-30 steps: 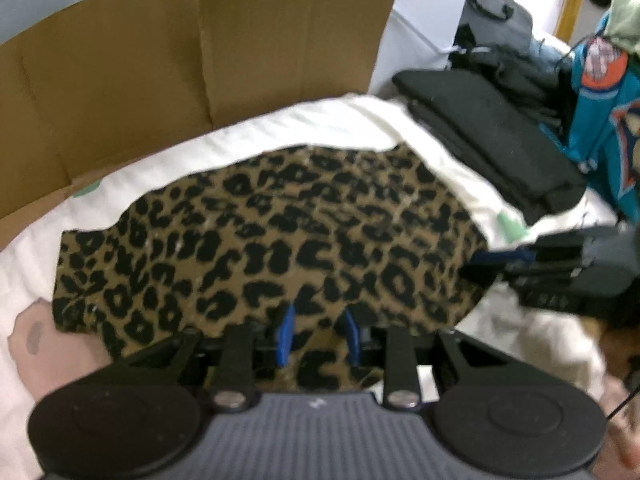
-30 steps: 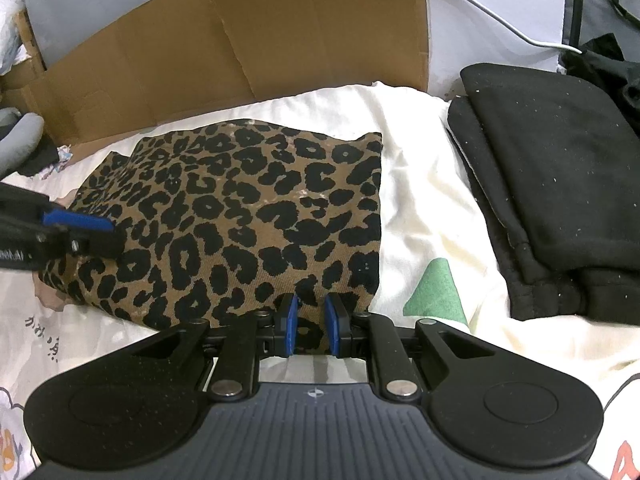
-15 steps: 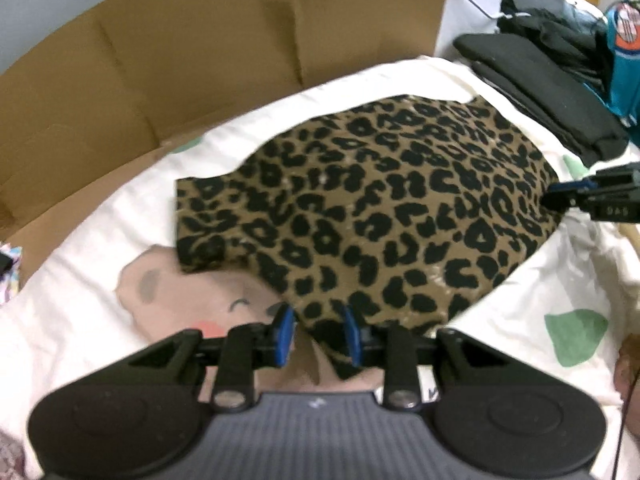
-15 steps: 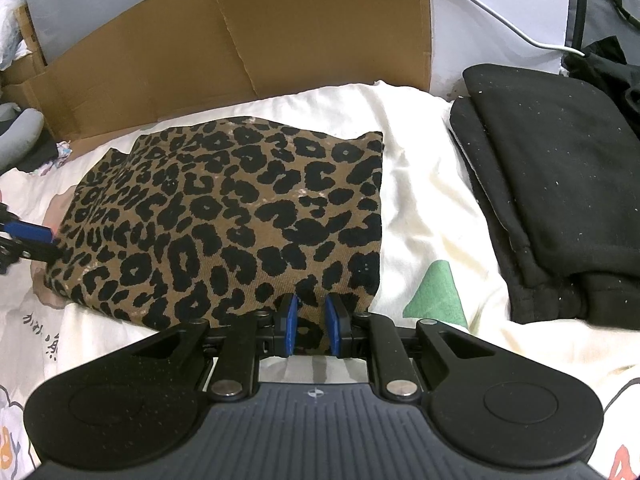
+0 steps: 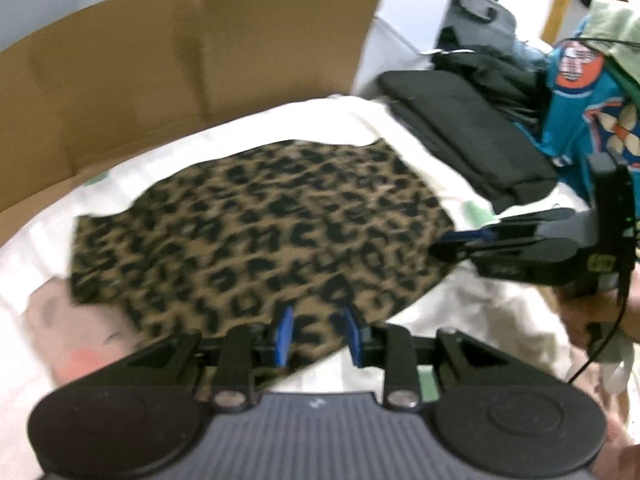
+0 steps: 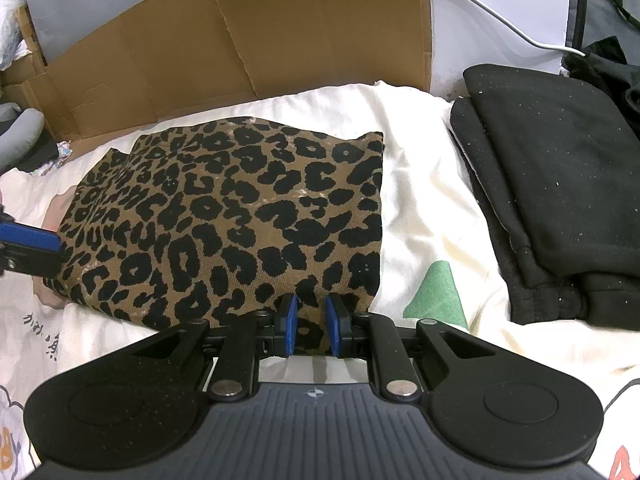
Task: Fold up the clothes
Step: 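Press the folded garment flat with both tools, then grasp the leopard-print garment's edge with the right tool while the left tool grasps its other end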
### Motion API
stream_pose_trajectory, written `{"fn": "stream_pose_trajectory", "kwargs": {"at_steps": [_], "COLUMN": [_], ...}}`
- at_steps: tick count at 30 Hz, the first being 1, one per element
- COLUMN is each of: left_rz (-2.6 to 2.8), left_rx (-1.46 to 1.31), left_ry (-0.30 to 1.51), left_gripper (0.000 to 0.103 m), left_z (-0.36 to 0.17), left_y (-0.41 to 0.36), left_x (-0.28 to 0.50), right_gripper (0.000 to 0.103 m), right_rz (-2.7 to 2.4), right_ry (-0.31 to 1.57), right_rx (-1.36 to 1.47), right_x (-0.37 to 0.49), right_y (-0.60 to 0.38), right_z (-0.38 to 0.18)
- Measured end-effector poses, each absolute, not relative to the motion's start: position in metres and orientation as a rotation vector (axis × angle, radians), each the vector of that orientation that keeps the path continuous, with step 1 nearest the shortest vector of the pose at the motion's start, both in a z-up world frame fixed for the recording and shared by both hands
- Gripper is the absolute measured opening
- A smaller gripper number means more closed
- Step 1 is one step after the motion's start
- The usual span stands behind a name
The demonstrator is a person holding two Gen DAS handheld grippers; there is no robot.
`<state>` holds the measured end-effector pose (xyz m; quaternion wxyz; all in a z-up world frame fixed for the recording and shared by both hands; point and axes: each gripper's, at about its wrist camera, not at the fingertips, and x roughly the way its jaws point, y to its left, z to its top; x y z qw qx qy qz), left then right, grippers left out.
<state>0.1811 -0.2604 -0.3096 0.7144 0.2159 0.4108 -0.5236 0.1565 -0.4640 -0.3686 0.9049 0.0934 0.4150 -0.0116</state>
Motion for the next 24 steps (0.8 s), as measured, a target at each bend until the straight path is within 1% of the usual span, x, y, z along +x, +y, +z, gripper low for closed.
{"fn": "stream_pose_trajectory", "kwargs": {"at_steps": [4, 5, 6, 13, 16, 19, 24], "left_rz": [-1.180, -1.184, -1.188, -1.172, -1.153, -1.121, -1.066], "left_rx": [0.446, 0.433, 0.421, 0.400, 0.419, 0.438, 0.449], "left_ry": [0.937, 0.952, 0.966, 0.948, 0.946, 0.936, 0.943], "left_gripper": [0.022, 0.019, 0.017, 0.017, 0.015, 0.012, 0.011], "left_z": [-0.322, -0.325, -0.328, -0.345, -0.352, -0.357, -0.355], "left_y": [-0.276, -0.279, -0.282, -0.298, -0.300, -0.299, -0.283], "left_x": [0.166, 0.164, 0.161, 0.146, 0.144, 0.146, 0.159], "right_gripper": [0.021, 0.021, 0.021, 0.021, 0.021, 0.021, 0.021], "right_rz": [-0.016, -0.014, -0.013, -0.012, -0.011, -0.019, -0.020], "right_ry": [0.854, 0.854, 0.853, 0.853, 0.852, 0.855, 0.857], "right_rx": [0.191, 0.191, 0.192, 0.197, 0.197, 0.206, 0.211], "right_x": [0.156, 0.156, 0.156, 0.156, 0.156, 0.156, 0.157], "right_y": [-0.465, -0.465, -0.465, -0.466, -0.466, -0.466, -0.466], "right_z": [-0.369, -0.369, -0.369, -0.370, -0.370, -0.370, -0.371]}}
